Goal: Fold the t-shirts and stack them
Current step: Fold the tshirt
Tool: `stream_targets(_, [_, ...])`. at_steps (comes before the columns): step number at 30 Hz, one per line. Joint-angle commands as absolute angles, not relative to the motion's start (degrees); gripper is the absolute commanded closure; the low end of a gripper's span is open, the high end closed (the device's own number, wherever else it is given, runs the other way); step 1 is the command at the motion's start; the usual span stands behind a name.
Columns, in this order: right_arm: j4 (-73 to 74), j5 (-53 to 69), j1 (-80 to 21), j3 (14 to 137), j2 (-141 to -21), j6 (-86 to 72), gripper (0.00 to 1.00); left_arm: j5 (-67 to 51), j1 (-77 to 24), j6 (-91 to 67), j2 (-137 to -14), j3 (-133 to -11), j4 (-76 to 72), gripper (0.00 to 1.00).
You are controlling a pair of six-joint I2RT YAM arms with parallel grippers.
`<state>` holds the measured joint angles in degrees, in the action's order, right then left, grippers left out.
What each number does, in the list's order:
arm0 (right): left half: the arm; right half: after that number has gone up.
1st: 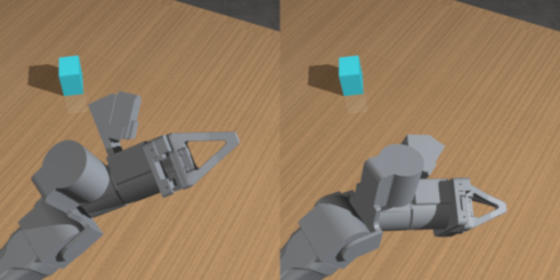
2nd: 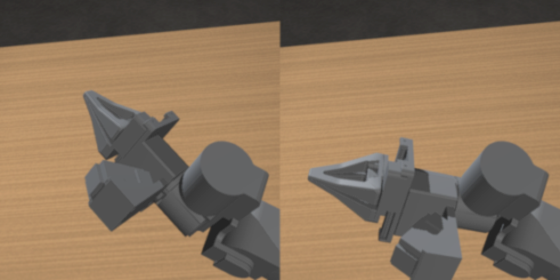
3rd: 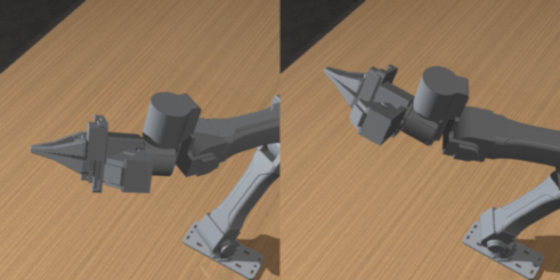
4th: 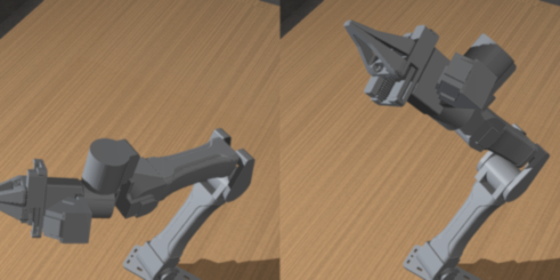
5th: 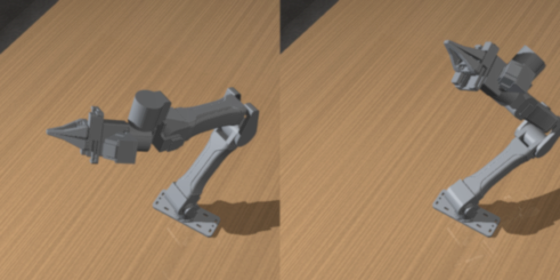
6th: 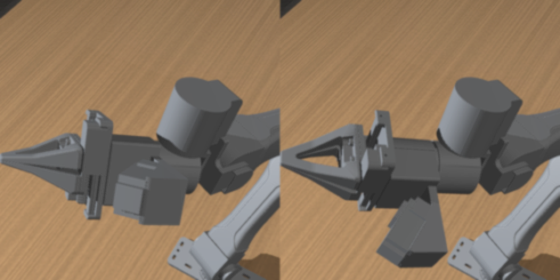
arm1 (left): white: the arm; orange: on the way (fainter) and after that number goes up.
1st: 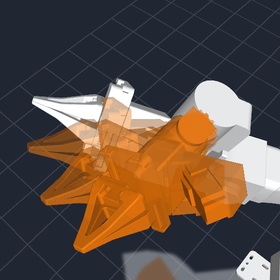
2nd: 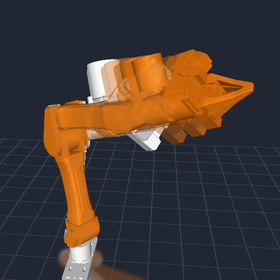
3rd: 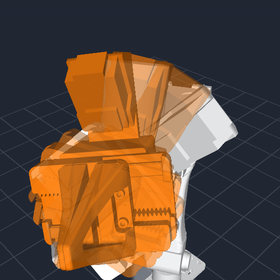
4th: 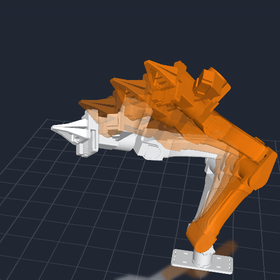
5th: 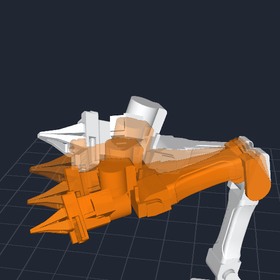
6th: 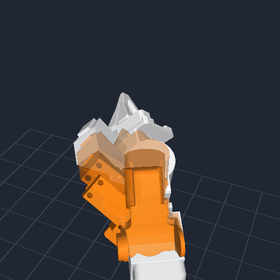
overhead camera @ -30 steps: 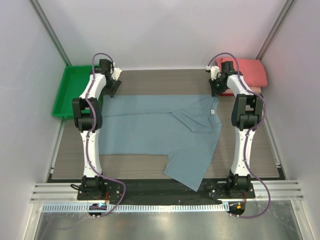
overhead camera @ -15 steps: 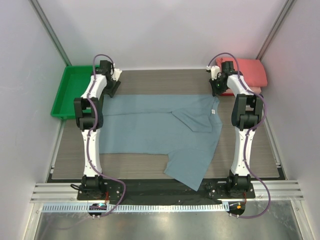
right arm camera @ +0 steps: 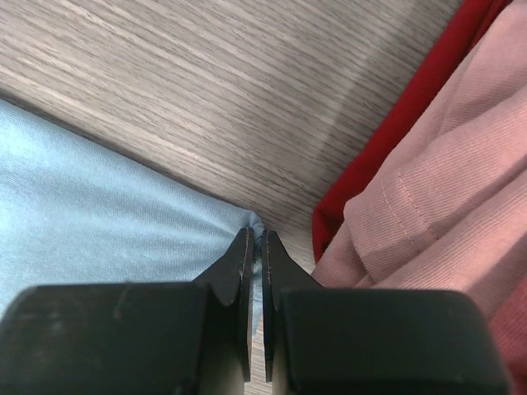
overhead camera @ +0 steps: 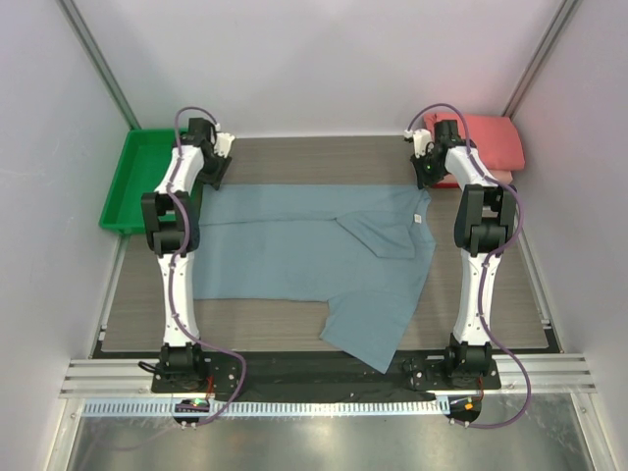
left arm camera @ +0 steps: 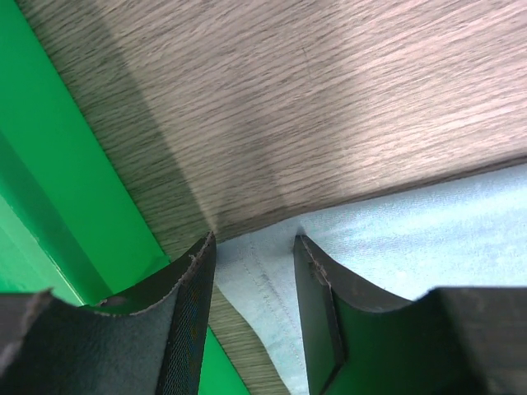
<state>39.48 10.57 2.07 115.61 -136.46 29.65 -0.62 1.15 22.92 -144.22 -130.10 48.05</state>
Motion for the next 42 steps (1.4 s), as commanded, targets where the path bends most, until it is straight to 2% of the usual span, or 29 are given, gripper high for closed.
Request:
stream_targets(1, [42.36, 6.42, 2.99, 116.54, -135.09, 31.55, 0.99, -2.55, 3.16, 23.29, -149.67, -129.99, 51.85, 0.56])
stream_targets(5, [42.45, 6.42, 2.99, 117.68, -135.53, 31.38, 0.99, -3.69, 3.86, 23.47, -152.56, -134.54, 56.5, 0.53])
stream_targets(8, [42.45, 6.5, 2.99, 117.95, -135.79, 31.64, 0.99, -5.35, 5.27, 22.41, -156.7, -142.19, 62.48, 0.58])
stream_targets(9, [42.36, 6.5, 2.99, 117.95, -135.88, 31.64, 0.99, -5.62, 5.36, 22.41, -156.88, -142.99, 63.27, 0.64])
stream_targets(14, [42.45, 7.21, 2.99, 119.09, -136.58, 31.55, 0.99, -6.59, 5.45, 23.11, -156.09, -141.85, 62.4, 0.78])
stream_targets(15, [42.45, 7.38, 2.99, 119.35, -136.67, 31.55, 0.99, -6.68, 5.36, 23.2, -156.09, -141.94, 62.66, 0.88])
stream_targets(17, [42.36, 7.99, 2.99, 119.88, -136.76, 31.46, 0.99, -6.33, 5.36, 23.29, -155.83, -141.51, 62.23, 1.0])
stream_targets(24, [40.96, 10.63, 2.99, 120.76, -131.93, 29.27, 0.99, -6.59, 4.75, 23.2, -149.17, -141.59, 60.56, 1.0])
stream_targets(29, [38.85, 12.22, 2.9, 123.4, -122.9, 27.16, 0.99, -8.43, 4.22, 23.29, -132.31, -135.46, 57.14, 1.0])
stream_targets(34, [37.36, 12.04, 2.9, 122.09, -111.82, 27.6, 0.99, -8.35, 4.22, 25.13, -114.29, -121.94, 48.88, 1.0])
stream_targets(42, [34.45, 9.76, 2.99, 107.77, -85.81, 27.69, 0.99, -8.7, 4.22, 26.01, -84.7, -104.08, 45.63, 1.0])
